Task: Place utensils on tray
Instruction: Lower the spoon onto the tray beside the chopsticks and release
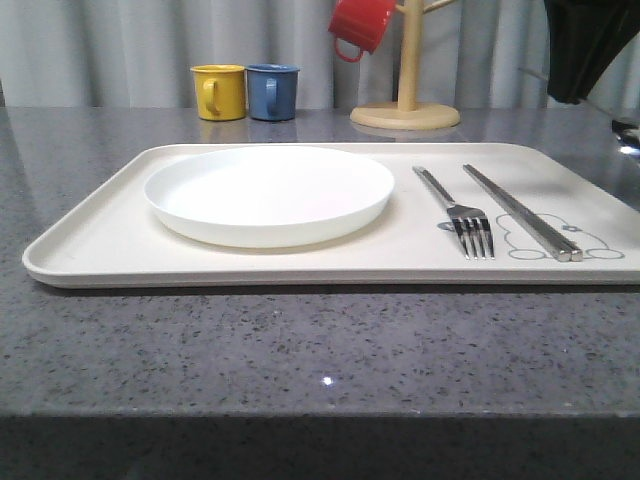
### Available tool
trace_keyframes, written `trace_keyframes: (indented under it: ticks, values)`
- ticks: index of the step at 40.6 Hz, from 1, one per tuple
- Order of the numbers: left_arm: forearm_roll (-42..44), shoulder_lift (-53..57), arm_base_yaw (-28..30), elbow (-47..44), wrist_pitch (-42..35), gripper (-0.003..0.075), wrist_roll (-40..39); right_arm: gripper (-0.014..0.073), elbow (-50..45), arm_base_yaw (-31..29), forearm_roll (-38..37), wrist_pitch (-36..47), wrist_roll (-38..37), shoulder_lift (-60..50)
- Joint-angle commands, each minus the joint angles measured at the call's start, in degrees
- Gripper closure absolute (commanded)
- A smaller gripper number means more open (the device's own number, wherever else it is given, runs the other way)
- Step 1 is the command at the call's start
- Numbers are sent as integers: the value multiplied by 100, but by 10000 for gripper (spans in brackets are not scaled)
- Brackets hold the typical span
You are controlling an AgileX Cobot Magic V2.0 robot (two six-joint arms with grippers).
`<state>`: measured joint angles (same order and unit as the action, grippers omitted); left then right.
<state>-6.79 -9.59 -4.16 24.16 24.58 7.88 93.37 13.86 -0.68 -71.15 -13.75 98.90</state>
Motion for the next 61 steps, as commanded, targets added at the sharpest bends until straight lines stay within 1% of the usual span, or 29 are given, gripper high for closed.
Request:
trace_keyframes:
  ticks: [1,6,23,36,45,55,58,61]
  values:
    - [-40,-57,12,144,-456,738,-54,650,145,-1,10,-546,-68,-122]
    - [-40,-57,12,144,-456,738,-54,650,145,-1,135,-546,-68,79]
    - [-40,-57,12,144,-456,738,-54,650,138,-1,154,-546,-68,518]
    - [-40,-57,12,144,-456,738,-54,650,126,-1,154,-546,-68,590]
    - [-40,-57,12,144,-456,738,-54,650,-177,-1,154,-546,-84,590]
    - [-40,-57,12,144,-456,738,-54,650,-189,-1,68,-540,-206,590]
    - [-40,-57,12,144,-456,738,-54,634,-189,-1,68,-540,-243,590]
    - [-40,-57,12,144,-456,738,-54,573,-189,-1,68,-528,-260,590]
